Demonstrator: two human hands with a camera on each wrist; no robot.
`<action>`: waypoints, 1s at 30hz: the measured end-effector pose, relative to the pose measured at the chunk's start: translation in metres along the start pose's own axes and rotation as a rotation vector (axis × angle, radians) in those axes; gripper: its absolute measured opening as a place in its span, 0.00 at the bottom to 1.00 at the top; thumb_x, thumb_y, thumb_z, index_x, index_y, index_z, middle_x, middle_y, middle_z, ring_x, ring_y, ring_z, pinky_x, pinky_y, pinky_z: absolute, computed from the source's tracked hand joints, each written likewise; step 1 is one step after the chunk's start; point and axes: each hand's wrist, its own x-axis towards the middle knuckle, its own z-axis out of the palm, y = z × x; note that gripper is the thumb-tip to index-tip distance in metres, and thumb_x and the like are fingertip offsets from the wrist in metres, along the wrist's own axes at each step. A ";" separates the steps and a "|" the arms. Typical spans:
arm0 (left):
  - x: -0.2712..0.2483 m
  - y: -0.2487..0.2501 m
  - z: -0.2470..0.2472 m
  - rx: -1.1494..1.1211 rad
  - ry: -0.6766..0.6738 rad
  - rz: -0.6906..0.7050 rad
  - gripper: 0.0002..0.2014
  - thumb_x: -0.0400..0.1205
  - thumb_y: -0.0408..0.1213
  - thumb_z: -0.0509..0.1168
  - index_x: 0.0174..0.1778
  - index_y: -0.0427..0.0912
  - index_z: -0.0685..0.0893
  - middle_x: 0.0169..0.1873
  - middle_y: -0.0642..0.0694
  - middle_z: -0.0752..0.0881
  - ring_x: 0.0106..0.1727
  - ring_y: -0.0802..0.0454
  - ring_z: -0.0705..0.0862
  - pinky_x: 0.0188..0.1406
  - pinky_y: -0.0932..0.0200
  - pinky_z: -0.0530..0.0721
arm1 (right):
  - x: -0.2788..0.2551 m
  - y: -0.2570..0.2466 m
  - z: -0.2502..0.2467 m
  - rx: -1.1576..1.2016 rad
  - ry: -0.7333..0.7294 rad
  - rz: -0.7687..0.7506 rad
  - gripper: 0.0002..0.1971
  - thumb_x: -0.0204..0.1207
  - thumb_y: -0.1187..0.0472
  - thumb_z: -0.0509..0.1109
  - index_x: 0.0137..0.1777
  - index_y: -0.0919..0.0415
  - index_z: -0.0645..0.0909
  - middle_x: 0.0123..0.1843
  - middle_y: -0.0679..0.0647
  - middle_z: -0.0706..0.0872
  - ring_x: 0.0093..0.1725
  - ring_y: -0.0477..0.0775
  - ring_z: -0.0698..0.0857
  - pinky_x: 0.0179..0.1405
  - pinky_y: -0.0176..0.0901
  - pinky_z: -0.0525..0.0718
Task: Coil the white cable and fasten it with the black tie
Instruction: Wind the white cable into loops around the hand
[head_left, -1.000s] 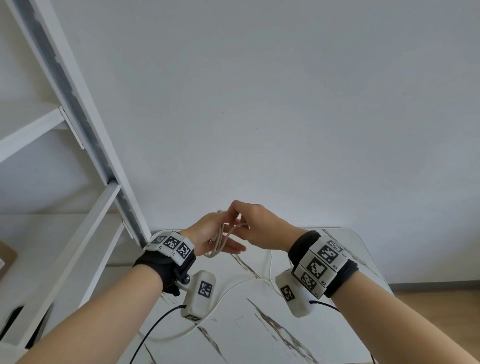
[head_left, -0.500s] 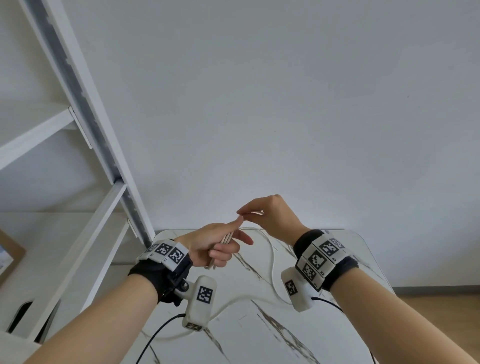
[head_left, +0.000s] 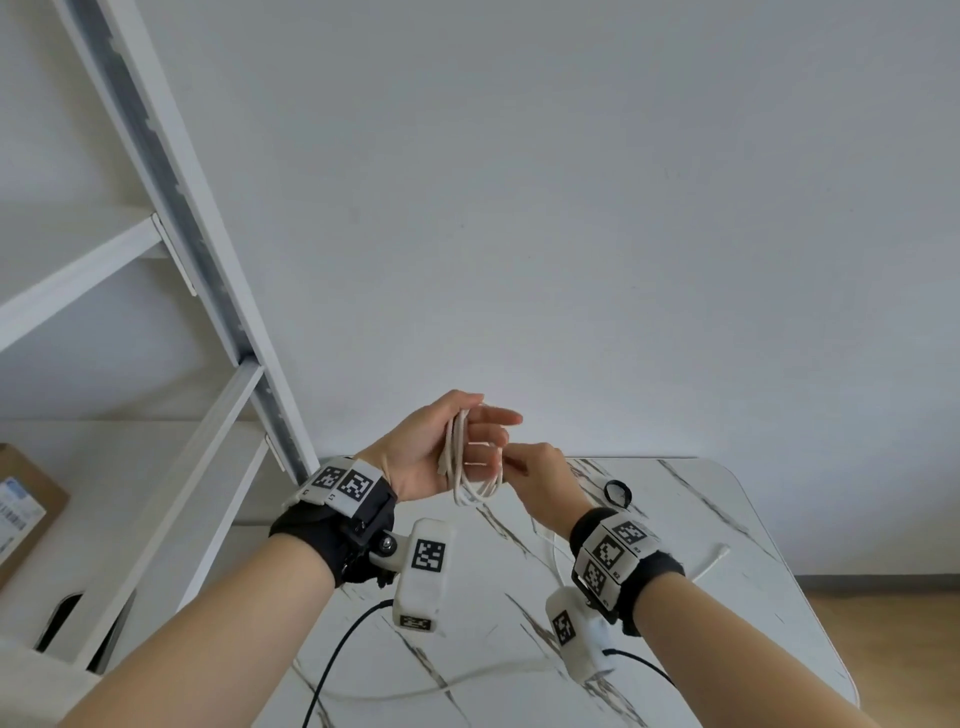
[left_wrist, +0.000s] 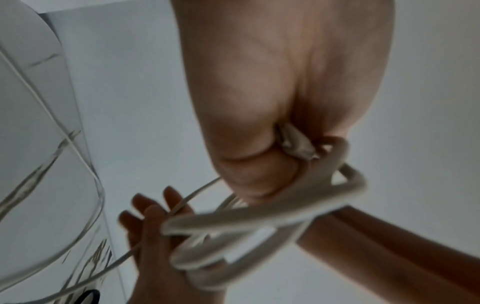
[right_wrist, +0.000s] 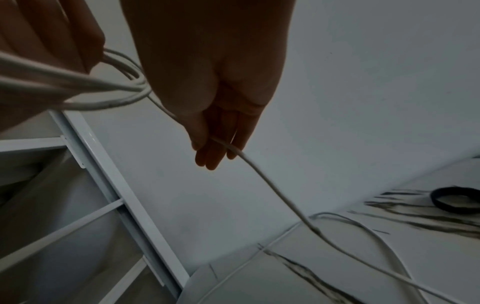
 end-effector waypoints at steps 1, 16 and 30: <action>0.001 0.002 0.000 -0.039 0.006 0.025 0.26 0.86 0.41 0.51 0.35 0.34 0.92 0.23 0.45 0.86 0.20 0.52 0.84 0.22 0.63 0.84 | -0.002 0.003 0.002 0.011 -0.027 0.014 0.19 0.76 0.69 0.64 0.25 0.49 0.75 0.22 0.38 0.80 0.25 0.35 0.79 0.29 0.24 0.72; 0.022 0.028 -0.018 -0.300 0.095 0.297 0.19 0.88 0.43 0.50 0.51 0.34 0.82 0.45 0.41 0.92 0.49 0.43 0.91 0.56 0.46 0.87 | -0.018 0.025 0.011 0.117 -0.181 0.194 0.07 0.79 0.67 0.62 0.46 0.55 0.67 0.41 0.54 0.91 0.47 0.57 0.89 0.52 0.48 0.84; 0.037 0.010 -0.035 0.180 0.257 0.230 0.20 0.87 0.50 0.50 0.56 0.36 0.79 0.48 0.37 0.89 0.48 0.41 0.89 0.63 0.45 0.80 | -0.004 -0.028 -0.021 -0.150 -0.241 -0.193 0.11 0.79 0.64 0.64 0.57 0.60 0.86 0.47 0.53 0.86 0.44 0.46 0.77 0.47 0.32 0.70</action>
